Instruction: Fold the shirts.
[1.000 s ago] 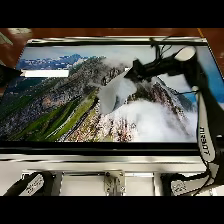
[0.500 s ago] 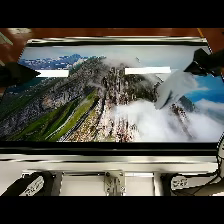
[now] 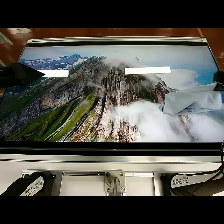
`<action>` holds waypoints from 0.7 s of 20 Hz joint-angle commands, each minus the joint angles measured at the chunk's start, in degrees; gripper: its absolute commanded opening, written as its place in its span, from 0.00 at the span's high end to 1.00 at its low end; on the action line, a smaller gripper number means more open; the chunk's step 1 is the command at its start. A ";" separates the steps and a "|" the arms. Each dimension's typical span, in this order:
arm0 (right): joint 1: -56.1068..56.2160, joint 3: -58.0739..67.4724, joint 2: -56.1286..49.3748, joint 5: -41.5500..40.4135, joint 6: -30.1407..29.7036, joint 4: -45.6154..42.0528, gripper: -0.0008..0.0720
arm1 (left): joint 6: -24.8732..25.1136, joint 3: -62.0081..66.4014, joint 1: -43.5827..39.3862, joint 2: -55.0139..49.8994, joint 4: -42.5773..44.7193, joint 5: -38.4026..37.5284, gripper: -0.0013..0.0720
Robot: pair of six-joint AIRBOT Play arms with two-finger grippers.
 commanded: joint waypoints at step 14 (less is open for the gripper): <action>-31.23 -45.57 5.44 -6.86 6.93 7.76 0.91 | -0.39 -0.02 -6.10 -4.22 0.96 0.00 0.93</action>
